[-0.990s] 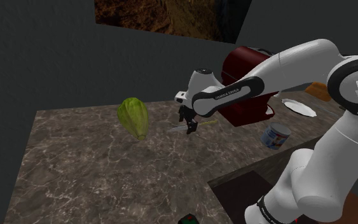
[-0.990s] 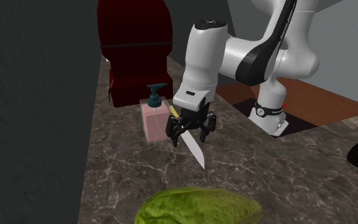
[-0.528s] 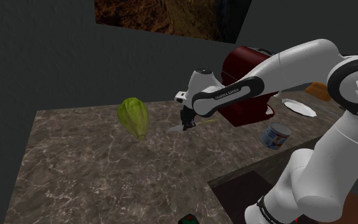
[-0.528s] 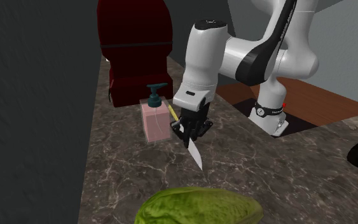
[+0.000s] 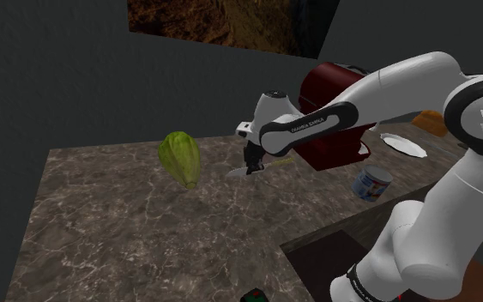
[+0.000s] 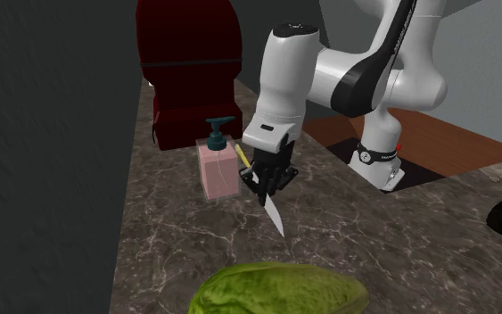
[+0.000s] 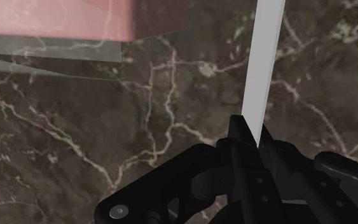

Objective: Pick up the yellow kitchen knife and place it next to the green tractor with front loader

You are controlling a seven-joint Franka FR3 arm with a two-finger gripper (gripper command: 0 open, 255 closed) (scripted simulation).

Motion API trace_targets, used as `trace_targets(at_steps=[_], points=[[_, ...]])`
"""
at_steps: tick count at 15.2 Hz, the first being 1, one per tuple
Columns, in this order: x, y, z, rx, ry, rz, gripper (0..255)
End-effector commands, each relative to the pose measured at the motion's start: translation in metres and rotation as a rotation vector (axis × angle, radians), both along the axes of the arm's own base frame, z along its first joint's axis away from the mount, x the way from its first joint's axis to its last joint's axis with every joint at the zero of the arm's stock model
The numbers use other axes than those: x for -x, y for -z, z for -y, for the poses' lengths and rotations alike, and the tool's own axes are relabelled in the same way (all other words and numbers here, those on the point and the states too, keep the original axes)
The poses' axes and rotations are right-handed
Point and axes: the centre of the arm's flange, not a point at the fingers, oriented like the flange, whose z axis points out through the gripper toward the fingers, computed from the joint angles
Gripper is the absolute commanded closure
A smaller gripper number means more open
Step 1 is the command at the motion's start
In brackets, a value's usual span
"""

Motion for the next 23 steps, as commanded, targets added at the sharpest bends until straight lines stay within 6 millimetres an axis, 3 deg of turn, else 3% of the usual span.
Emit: trace_targets(at_steps=[1, 23], points=[[0.000, -0.010, 0.000, 0.000, 0.000, 0.000, 255], [0.000, -0.126, 0.000, 0.000, 0.000, 0.000, 255]])
